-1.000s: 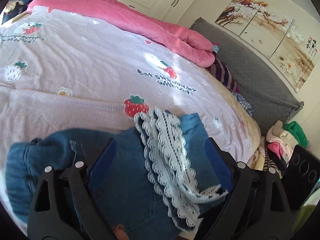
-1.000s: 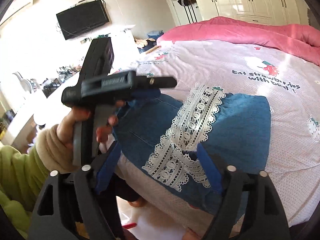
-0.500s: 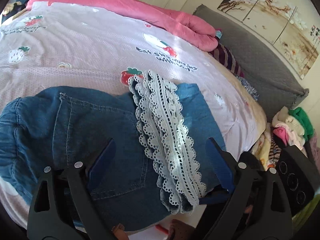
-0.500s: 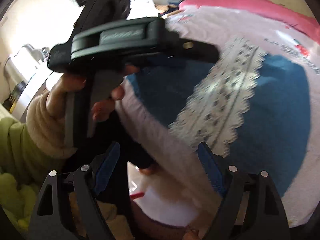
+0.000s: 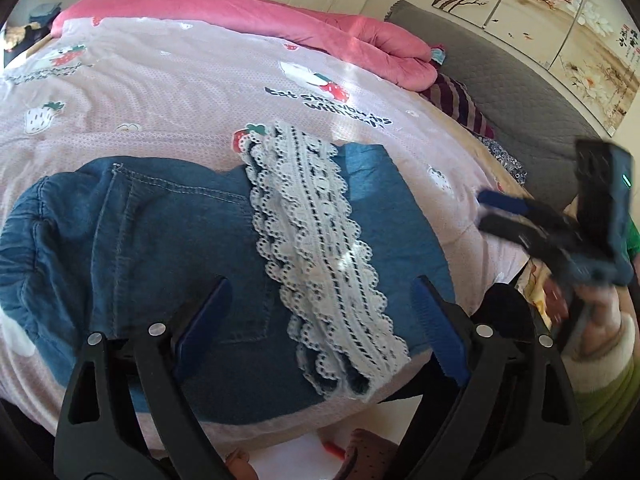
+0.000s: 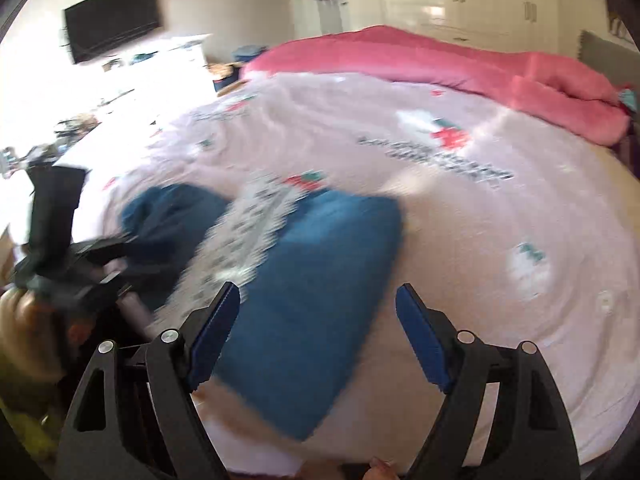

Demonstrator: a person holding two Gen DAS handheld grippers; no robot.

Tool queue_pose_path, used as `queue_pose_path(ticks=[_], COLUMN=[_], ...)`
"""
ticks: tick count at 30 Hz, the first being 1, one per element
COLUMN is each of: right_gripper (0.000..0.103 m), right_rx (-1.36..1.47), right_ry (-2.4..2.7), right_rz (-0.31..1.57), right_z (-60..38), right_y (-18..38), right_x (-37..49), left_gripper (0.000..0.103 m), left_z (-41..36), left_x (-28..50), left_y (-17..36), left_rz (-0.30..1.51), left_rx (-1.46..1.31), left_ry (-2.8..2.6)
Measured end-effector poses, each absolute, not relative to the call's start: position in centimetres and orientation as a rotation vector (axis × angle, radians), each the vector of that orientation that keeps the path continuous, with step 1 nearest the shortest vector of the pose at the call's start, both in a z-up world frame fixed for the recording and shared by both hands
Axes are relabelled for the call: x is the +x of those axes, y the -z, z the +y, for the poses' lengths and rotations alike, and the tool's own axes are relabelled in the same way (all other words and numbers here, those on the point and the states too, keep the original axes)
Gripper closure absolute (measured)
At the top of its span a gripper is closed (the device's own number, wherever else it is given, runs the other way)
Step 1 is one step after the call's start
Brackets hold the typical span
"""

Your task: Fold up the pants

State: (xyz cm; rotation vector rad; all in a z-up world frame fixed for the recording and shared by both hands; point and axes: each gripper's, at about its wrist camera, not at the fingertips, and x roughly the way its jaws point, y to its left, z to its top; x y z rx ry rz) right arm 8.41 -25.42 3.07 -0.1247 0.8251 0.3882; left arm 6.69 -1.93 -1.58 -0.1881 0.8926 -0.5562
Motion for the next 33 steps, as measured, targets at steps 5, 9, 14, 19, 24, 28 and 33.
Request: queue_pose_path(ticks=[5,9,14,19,24,28,33], right_gripper=[0.058,0.074,0.041,0.05,0.062,0.059,0.035], right_rx=[-0.141,-0.178,-0.225,-0.241,-0.278,-0.25,-0.139], right_ry=[-0.412,-0.508,-0.642,-0.696,-0.619,-0.606,-0.654], right_rz=[0.818,0.862,0.876,0.988,1.004,0.982,0.894], right_z=[-24.2,-19.9,-15.6,-13.4,-13.0,-13.2,-15.9], right_y=[-2.2,-1.3,-0.7,1.6,5.2,5.3,0.8], right_x=[12.6,15.2,18.1,20.7,22.1,22.0,20.0], left_gripper=[0.025,0.041,0.041,0.051,0.051,0.051,0.046], left_z=[-3.2,-4.5,-3.4,-3.5,-5.2,-5.6,-4.9], left_x=[4.8,4.2,5.3,5.7,5.2,5.3,5.0], left_y=[0.6,0.7,2.8,3.9,5.0,5.3,3.6], left_rz=[0.836,0.837,0.925,0.952,0.952,0.952,0.896], left_rx=[-0.168,-0.121,-0.172,-0.169,-0.08,-0.064,-0.086], left_ry=[0.567,0.582,0.506,0.491,0.476,0.466,0.47])
